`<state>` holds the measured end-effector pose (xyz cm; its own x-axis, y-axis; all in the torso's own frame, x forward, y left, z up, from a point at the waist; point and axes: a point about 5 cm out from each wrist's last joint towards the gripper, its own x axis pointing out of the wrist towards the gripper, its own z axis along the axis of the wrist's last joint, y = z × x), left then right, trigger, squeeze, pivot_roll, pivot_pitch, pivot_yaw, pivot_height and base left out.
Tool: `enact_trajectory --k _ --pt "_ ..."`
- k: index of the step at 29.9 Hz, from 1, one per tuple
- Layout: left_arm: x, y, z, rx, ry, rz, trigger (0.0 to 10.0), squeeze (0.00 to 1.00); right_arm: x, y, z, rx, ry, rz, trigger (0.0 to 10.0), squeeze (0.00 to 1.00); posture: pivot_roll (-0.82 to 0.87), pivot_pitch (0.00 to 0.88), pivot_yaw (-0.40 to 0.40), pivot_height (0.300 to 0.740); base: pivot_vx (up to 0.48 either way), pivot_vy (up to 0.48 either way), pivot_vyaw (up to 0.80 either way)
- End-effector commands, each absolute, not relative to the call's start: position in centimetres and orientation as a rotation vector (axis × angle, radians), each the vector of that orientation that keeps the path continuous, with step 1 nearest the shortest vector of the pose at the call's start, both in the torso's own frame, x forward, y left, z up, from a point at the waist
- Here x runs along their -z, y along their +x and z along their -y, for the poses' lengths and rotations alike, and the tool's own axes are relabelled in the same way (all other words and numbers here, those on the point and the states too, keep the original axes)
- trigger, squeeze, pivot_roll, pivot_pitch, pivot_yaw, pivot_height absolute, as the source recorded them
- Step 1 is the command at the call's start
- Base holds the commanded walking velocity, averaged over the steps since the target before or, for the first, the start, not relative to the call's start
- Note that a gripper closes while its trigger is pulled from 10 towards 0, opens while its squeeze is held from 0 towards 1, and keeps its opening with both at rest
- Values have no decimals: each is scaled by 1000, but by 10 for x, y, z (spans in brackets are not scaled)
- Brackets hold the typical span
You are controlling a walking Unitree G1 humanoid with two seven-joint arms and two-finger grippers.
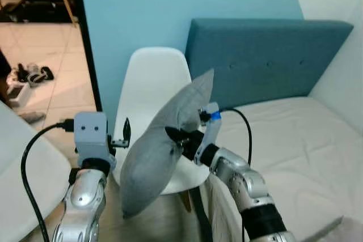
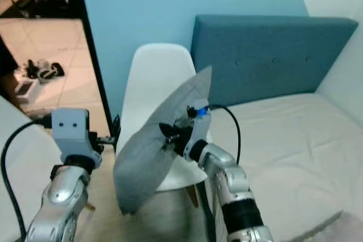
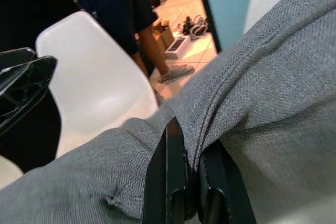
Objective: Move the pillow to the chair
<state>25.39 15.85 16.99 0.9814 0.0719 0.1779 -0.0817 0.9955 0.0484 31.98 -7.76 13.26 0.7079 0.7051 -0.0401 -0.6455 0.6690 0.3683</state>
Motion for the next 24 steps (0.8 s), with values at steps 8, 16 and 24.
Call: enact_trajectory --k 8,16,24 --pt "-168 255 -155 -69 53 169 10000 0 -147 320 77 -818 320 -110 10000 0 97 0 -109 740 306 0 200" --pt "-169 255 -155 -71 53 169 10000 0 -144 325 84 -739 349 -136 10000 0 91 0 -107 740 303 0 355" --pt "-168 255 -154 -73 42 167 10000 0 -139 329 83 -723 336 -209 10000 0 93 0 -112 735 146 0 0"
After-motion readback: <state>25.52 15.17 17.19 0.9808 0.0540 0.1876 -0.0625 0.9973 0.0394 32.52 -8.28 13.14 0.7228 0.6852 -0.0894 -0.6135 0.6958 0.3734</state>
